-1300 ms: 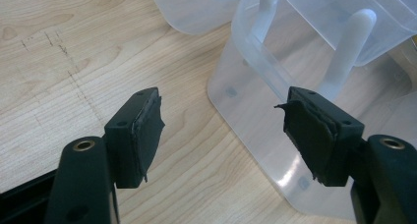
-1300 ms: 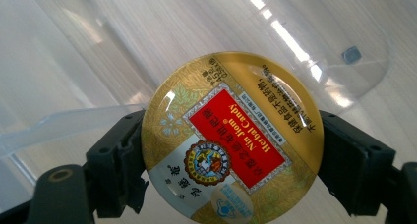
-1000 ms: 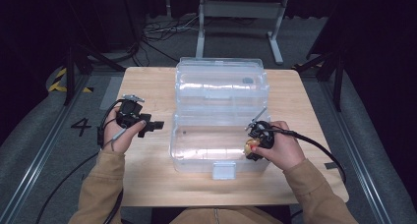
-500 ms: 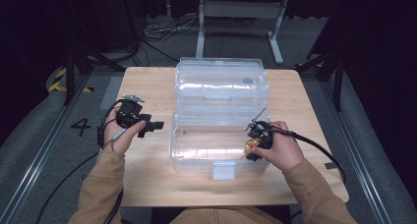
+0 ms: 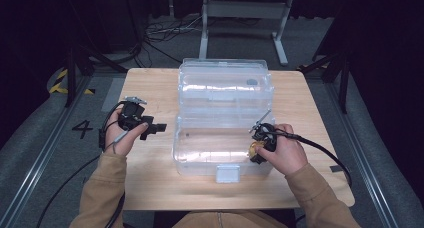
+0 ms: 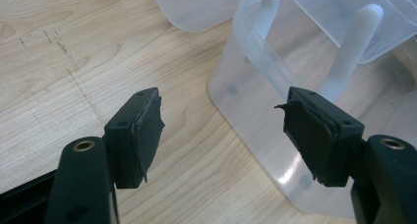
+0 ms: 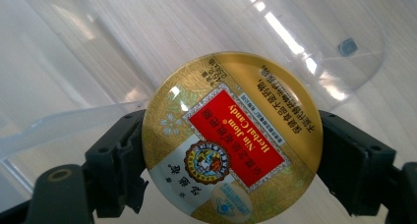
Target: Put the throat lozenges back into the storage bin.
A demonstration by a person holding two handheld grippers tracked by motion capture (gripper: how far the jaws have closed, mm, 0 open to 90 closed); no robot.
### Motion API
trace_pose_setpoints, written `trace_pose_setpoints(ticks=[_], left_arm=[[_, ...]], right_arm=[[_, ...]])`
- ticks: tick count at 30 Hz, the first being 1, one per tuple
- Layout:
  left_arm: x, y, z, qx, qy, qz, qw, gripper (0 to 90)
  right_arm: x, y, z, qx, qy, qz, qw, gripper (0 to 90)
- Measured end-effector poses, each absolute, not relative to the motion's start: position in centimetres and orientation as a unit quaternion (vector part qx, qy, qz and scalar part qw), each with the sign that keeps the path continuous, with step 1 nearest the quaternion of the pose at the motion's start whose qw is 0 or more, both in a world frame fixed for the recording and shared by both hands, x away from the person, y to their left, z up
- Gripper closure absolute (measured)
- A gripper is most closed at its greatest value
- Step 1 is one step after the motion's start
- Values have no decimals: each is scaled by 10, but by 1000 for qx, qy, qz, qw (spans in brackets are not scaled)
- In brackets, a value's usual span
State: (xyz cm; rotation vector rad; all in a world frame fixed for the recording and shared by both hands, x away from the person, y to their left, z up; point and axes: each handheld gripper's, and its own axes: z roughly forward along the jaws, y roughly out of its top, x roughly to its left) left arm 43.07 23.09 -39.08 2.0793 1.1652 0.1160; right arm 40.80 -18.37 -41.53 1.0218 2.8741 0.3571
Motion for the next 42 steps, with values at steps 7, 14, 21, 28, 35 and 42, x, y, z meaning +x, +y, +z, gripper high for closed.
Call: trace_pose_setpoints(ticks=[7, 14, 21, 28, 35, 42], left_arm=[[431, 231, -391, 810, 454, 45, 368, 314], [431, 231, -391, 810, 456, 41, 367, 314], [431, 231, -392, 810, 456, 41, 367, 314], [431, 231, -392, 809, 456, 41, 368, 313], [431, 231, -392, 809, 455, 40, 369, 313], [431, 232, -391, 808, 456, 41, 369, 313]], right_arm=[[408, -184, -415, 327, 937, 113, 35, 196], [410, -186, -413, 296, 948, 110, 40, 197], [410, -189, -411, 271, 954, 120, 40, 198], [410, -191, -410, 270, 955, 118, 29, 198], [408, -192, -408, 285, 950, 123, 36, 202], [405, -194, -403, 296, 945, 133, 26, 202]])
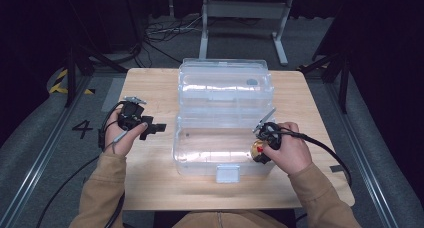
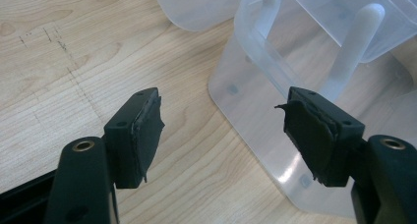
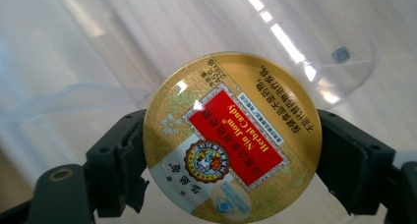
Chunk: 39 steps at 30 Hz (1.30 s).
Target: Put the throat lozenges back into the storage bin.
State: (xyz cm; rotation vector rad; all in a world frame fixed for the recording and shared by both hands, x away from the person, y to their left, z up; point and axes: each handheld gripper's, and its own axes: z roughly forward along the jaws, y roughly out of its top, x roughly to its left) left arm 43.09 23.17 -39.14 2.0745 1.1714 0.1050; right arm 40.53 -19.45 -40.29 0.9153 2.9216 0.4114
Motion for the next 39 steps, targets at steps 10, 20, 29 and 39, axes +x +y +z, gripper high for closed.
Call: trace_pose_setpoints(ticks=[10, 20, 29, 39], left_arm=[[431, 232, -392, 809, 456, 40, 368, 312], [431, 232, -393, 809, 457, 40, 369, 312], [432, 231, -393, 809, 457, 38, 367, 310], [432, 233, -394, 808, 457, 38, 369, 310]], right_arm=[[402, -198, -398, 293, 947, 127, 33, 202], [400, -194, -400, 327, 936, 123, 35, 201], [400, -194, -400, 325, 937, 123, 36, 199], [402, -192, -401, 319, 939, 119, 48, 204]])
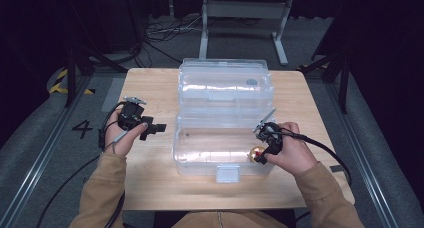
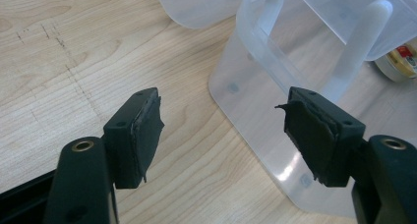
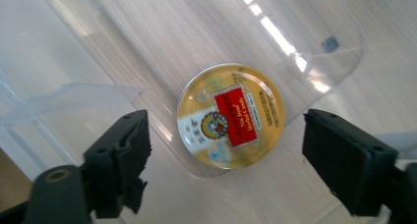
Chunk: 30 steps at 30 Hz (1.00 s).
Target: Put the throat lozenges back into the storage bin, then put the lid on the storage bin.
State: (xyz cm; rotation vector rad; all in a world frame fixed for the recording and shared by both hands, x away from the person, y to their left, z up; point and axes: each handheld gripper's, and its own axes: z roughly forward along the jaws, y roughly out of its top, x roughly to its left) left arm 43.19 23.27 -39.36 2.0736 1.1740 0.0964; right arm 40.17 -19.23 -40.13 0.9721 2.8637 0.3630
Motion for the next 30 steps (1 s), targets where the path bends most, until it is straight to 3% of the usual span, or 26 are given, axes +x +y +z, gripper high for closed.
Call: trace_pose_setpoints(ticks=[13, 30], left_arm=[[433, 233, -393, 808, 457, 38, 371, 310], [433, 230, -392, 811, 454, 39, 367, 309]], right_arm=[[402, -200, -390, 304, 939, 158, 33, 246], [396, -225, -354, 312, 902, 290, 76, 300]])
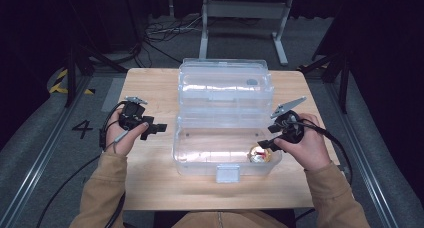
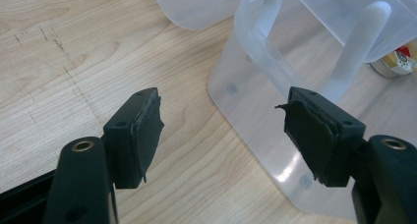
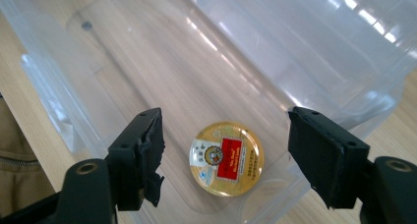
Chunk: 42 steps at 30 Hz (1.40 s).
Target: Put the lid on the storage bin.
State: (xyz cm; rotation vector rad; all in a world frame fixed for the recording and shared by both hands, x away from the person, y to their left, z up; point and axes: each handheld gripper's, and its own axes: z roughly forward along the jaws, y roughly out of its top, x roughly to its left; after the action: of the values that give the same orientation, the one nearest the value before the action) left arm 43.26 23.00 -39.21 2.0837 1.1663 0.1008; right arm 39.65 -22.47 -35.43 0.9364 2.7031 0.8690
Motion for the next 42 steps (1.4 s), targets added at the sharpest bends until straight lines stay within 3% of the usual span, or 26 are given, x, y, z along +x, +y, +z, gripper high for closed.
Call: trace_pose_setpoints(ticks=[21, 32, 42], left_arm=[[405, 224, -366, 820, 421, 49, 385, 313], [387, 221, -363, 825, 411, 44, 386, 313], [382, 212, -361, 835, 391, 37, 387, 313]], right_arm=[[414, -233, -315, 277, 872, 396, 78, 314], [449, -203, -292, 241, 870, 417, 105, 301], [483, -177, -296, 214, 879, 414, 102, 337]])
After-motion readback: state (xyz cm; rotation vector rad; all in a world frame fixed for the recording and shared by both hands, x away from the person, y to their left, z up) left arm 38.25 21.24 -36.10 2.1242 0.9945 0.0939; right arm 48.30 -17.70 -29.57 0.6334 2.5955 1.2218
